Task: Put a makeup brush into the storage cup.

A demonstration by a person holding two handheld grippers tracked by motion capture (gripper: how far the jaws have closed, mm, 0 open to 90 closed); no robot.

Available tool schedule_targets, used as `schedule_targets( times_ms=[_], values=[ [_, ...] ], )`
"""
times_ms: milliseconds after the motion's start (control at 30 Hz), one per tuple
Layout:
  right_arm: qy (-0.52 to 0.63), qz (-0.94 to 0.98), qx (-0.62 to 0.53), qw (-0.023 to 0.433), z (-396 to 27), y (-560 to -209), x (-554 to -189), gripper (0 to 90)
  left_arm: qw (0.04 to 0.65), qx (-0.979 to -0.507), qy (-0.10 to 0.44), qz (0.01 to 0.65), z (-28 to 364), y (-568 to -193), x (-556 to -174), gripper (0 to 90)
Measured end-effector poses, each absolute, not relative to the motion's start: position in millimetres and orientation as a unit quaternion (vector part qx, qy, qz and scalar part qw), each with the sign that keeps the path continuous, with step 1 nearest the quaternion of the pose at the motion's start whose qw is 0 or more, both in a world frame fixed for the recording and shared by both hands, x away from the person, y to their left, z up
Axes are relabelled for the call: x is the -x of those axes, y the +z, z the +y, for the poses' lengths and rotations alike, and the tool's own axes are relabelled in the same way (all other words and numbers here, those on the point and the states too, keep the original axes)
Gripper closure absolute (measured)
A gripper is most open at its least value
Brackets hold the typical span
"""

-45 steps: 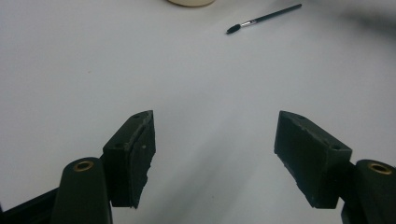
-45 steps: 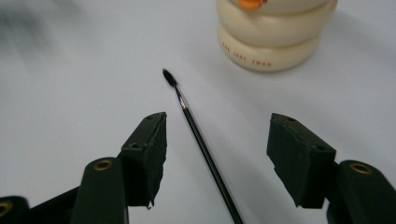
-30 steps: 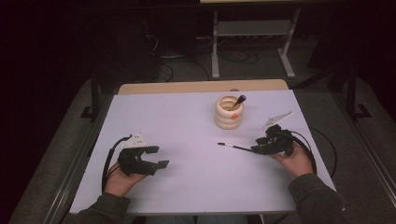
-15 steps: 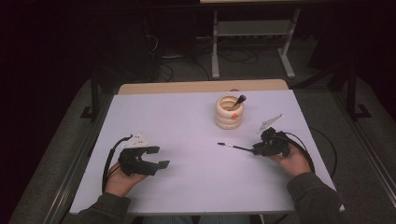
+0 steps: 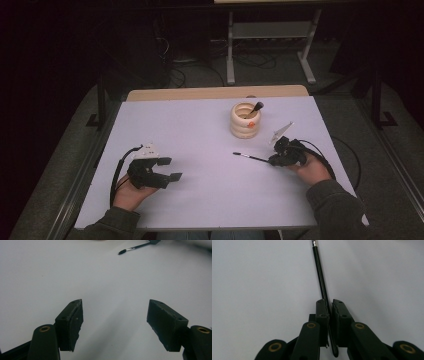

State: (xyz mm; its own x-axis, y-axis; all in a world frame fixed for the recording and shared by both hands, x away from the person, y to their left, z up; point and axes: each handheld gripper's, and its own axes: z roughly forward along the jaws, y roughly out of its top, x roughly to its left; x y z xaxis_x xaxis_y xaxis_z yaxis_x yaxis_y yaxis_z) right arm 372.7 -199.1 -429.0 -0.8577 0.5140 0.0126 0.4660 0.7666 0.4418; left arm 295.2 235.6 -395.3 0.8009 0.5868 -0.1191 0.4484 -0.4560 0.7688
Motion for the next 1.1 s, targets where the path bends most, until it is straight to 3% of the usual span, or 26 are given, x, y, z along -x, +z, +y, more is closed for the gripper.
schedule_targets(
  times_ms=[533,1100],
  values=[
    [0.222,0.94,-0.257,0.021,-202,-428,-382,85.4,0.424,-0.849,0.082,0.305,238,-394,-296,29.0],
    [0.252,0.937,-0.242,0.021,-195,-419,-372,85.4,0.428,-0.847,0.08,0.304,237,-395,-296,28.7]
  ],
)
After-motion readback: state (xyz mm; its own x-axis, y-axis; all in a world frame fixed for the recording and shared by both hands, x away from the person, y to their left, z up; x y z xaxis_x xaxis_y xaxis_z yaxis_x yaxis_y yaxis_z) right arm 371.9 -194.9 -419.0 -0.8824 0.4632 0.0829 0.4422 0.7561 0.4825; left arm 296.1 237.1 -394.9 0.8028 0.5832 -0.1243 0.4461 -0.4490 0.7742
